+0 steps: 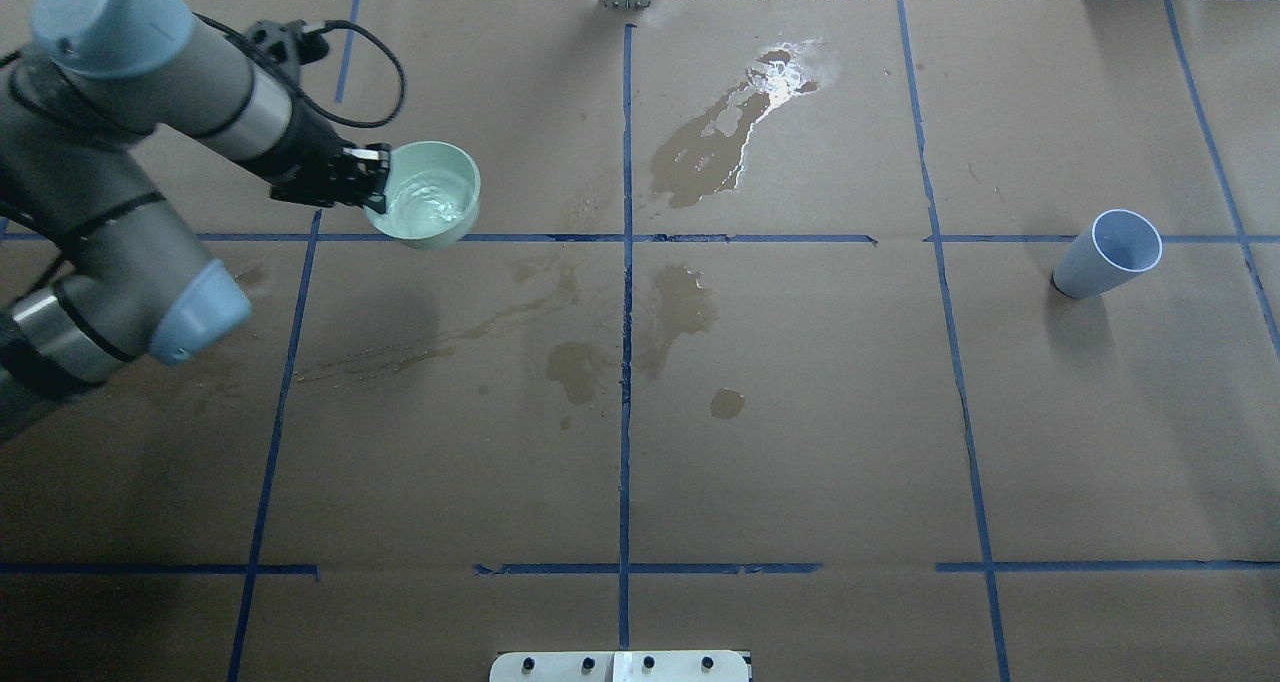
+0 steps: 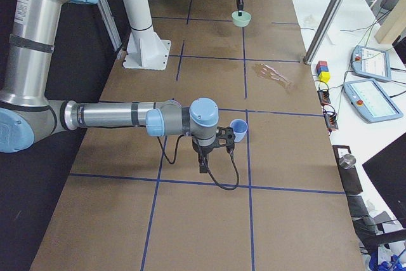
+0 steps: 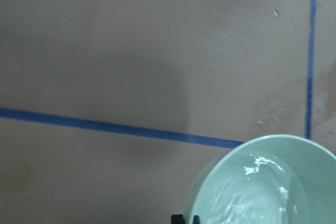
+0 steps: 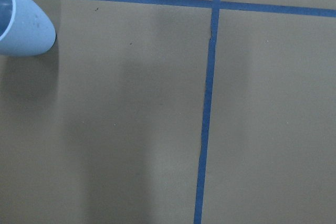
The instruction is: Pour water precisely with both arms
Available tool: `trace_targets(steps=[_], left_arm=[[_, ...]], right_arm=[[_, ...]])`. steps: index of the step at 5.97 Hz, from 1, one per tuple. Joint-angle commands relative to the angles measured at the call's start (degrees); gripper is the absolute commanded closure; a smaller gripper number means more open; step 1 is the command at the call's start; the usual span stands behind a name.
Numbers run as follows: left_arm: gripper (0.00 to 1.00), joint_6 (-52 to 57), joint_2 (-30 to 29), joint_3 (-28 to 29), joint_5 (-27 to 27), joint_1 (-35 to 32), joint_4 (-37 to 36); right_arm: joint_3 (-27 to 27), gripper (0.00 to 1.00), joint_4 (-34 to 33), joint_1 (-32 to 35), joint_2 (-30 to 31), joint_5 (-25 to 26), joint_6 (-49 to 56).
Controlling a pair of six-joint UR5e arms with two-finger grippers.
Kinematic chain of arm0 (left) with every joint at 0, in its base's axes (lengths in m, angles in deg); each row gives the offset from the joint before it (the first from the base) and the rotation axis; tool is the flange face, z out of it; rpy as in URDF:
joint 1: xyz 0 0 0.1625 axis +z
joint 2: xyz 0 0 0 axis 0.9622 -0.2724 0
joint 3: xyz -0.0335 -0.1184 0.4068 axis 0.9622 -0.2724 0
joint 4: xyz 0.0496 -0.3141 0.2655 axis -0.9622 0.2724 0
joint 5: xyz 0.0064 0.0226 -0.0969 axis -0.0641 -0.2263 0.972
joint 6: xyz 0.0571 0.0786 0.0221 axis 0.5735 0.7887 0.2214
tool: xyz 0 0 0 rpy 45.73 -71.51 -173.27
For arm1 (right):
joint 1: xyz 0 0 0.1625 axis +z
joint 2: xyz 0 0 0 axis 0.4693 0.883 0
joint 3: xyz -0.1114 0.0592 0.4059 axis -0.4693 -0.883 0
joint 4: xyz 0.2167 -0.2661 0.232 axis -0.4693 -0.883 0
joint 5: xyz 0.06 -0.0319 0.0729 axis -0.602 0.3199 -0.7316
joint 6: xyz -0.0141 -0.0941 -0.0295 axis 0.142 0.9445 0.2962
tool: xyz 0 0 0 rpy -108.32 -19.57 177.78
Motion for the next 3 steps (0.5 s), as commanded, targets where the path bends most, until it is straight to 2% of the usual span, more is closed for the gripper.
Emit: trace_targets(steps=[1, 2, 3], left_arm=[[1.00, 17.6, 7.4, 1.3, 6.9, -11.1, 0.0], [1.00, 25.9, 11.0, 3.0, 9.0, -13.9, 0.2], [1.00, 29.7, 13.4, 6.5, 11.6, -16.3, 4.9]], right_arm=[[-0.9, 0.00, 0.0, 0.0, -0.3, -0.1, 3.7], [-1.1, 0.00, 0.0, 0.1, -0.2, -0.1, 5.5], [-1.2, 0.00, -0.1, 0.4, -0.2, -0.2, 6.7]])
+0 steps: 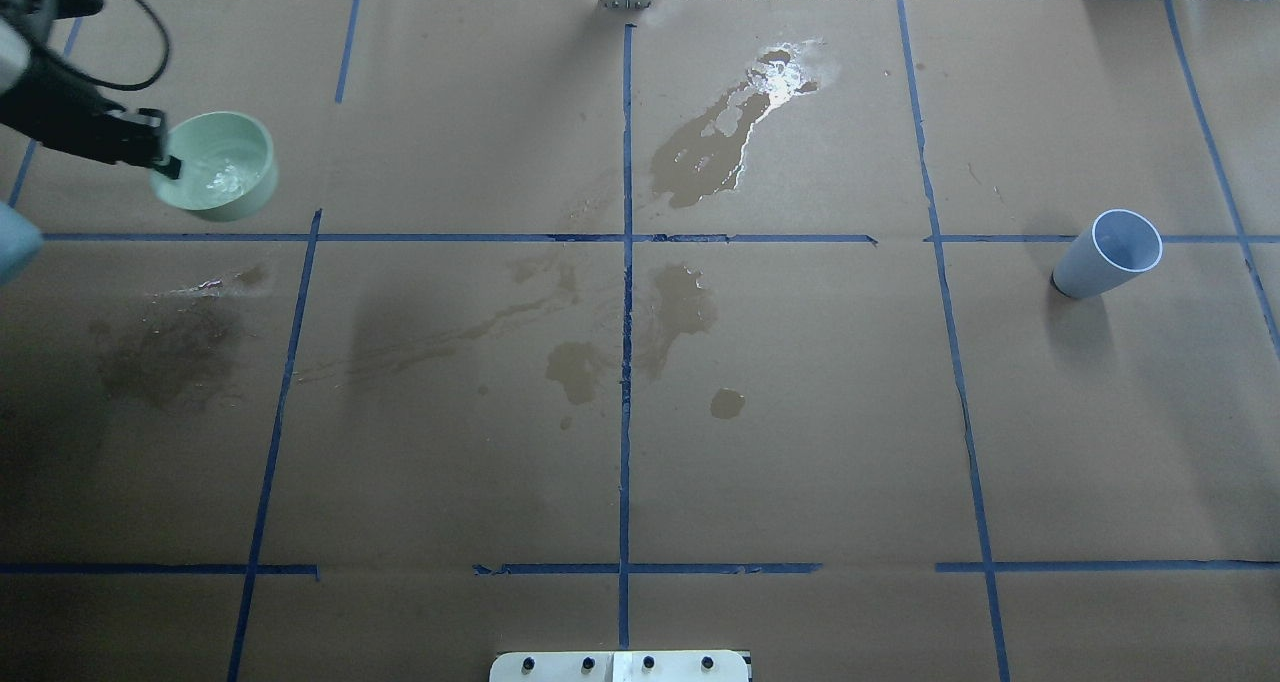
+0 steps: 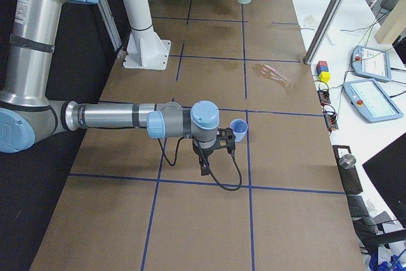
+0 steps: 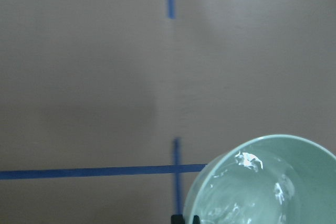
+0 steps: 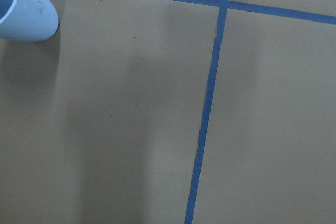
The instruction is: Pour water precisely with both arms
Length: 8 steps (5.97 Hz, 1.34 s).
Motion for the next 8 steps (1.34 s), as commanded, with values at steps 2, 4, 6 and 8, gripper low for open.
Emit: trace_targets(steps=[2, 4, 6, 8], left_arm=[[1.00, 4.7, 6.1, 15.6, 3.4, -2.9, 23.2], [1.00, -7.3, 7.8, 17.5, 2.8, -2.5, 33.7], [1.00, -14.4, 9.3, 17.5, -2.9, 3.9, 40.2], [0.96, -16.3, 9.3, 17.3, -3.2, 6.2, 40.6]], right_arm=[[-0.3, 0.00, -0.1, 0.6, 0.0, -0.2, 1.4], [-0.3, 0.00, -0.1, 0.7, 0.0, -0.2, 1.3], [-0.3, 0.00, -0.1, 0.7, 0.0, -0.2, 1.3], [-0.3, 0.00, -0.1, 0.7, 0.0, -0.2, 1.2]])
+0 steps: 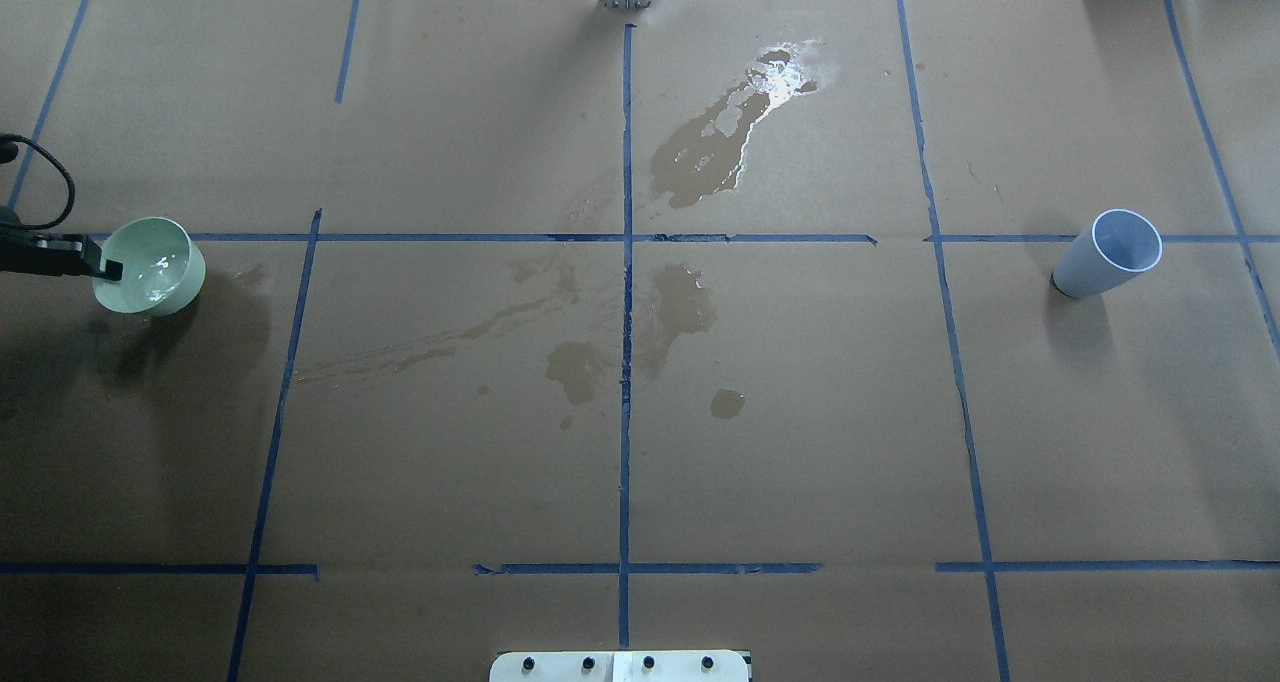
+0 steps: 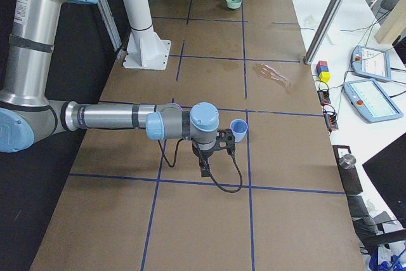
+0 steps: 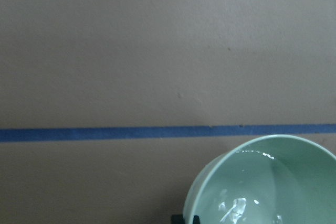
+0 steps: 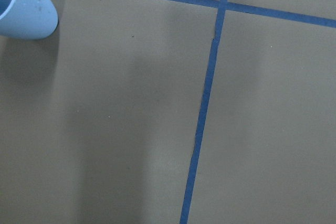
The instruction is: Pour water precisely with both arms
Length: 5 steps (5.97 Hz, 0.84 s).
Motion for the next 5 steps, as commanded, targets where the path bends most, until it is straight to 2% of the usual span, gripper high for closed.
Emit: trace_targets(steps=[1, 2, 3, 4, 5], left_arm=[[0.80, -1.0, -0.2, 0.0, -0.1, 1.0, 0.1], [0.51, -0.9, -0.4, 0.3, -0.3, 1.5, -0.2], [0.01, -0.7, -0.3, 0.0, -0.4, 1.7, -0.3], [0.00, -0.3, -0.5, -0.2, 1.6, 1.4, -0.5], [0.00, 0.0, -0.4, -0.1, 6.5, 0.2, -0.6]], right_arm=[[0.0, 0.00, 0.0, 0.0, 0.1, 0.0, 0.0], [0.0, 0.00, 0.0, 0.0, 0.1, 0.1, -0.1], [-0.2, 0.00, 0.0, 0.0, 0.3, 0.1, -0.1], [-0.4, 0.00, 0.0, 0.0, 0.4, 0.1, -0.1], [-0.4, 0.00, 0.0, 0.0, 0.4, 0.0, -0.3]])
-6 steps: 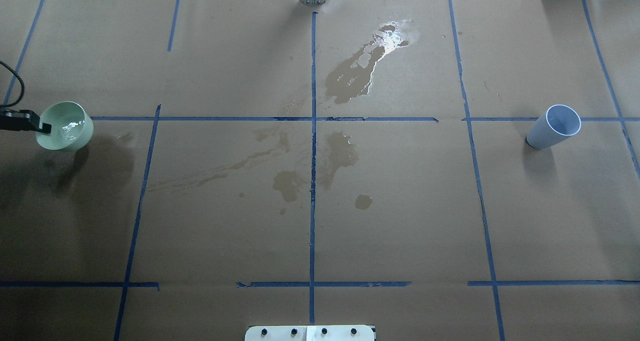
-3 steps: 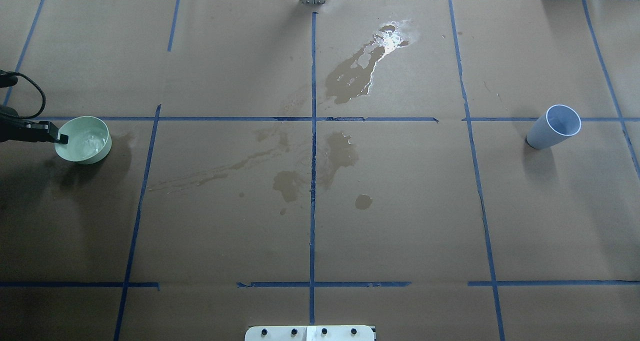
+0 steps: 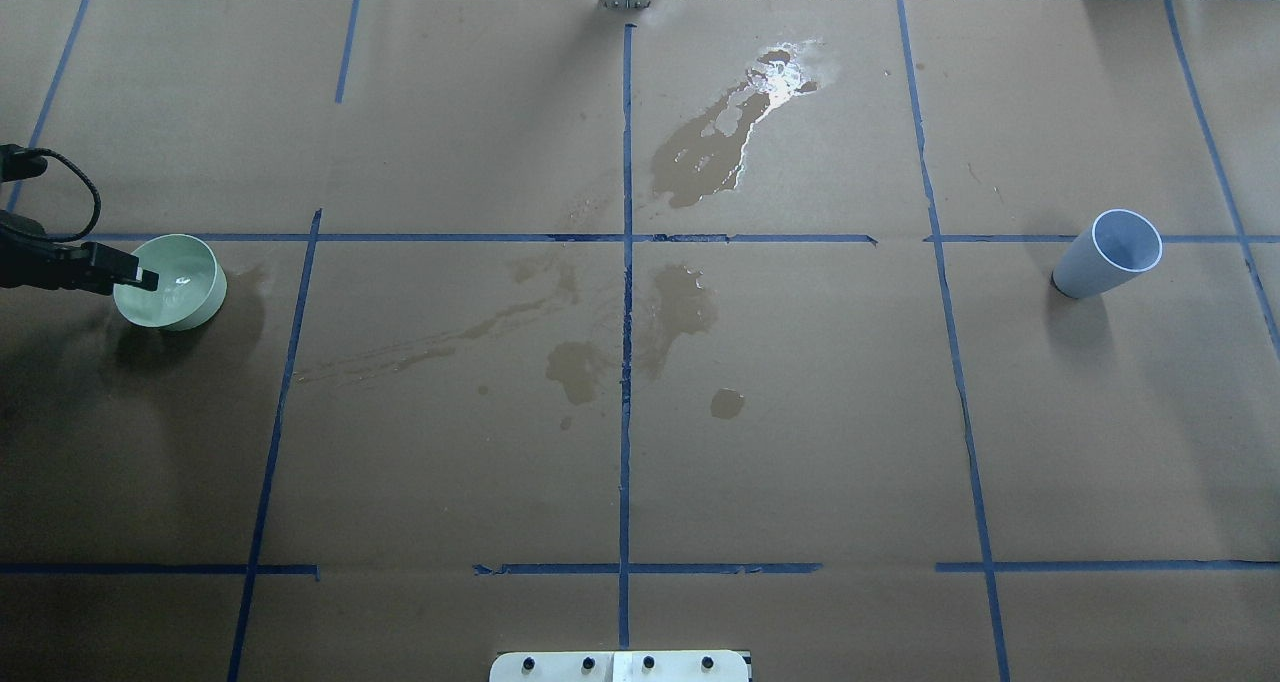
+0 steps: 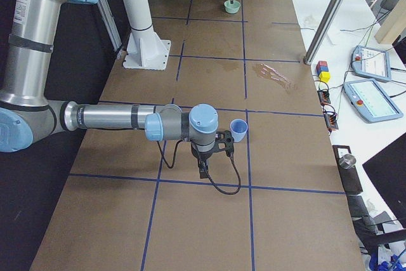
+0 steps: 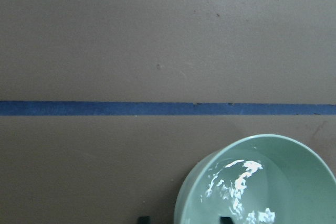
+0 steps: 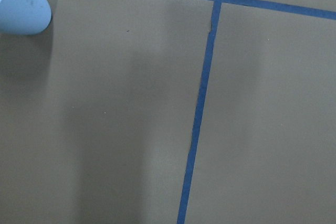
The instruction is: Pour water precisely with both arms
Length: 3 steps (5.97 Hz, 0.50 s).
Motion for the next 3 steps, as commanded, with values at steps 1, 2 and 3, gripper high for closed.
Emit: trace_targets(steps=[1, 2, 3], left_arm=[[0.00, 2.8, 0.0, -0.1, 5.5, -4.5, -0.3], [0.00, 9.4, 0.0, -1.0, 7.1, -8.3, -5.7], [0.00, 16.7, 0.0, -3.5, 7.2, -11.5, -13.3]], right_arm=[[0.0, 0.00, 0.0, 0.0, -0.1, -0.1, -0.2], [-0.1, 0.00, 0.0, 0.0, -0.2, -0.1, -0.2], [-0.1, 0.00, 0.0, 0.0, -0.2, 0.0, -0.3]])
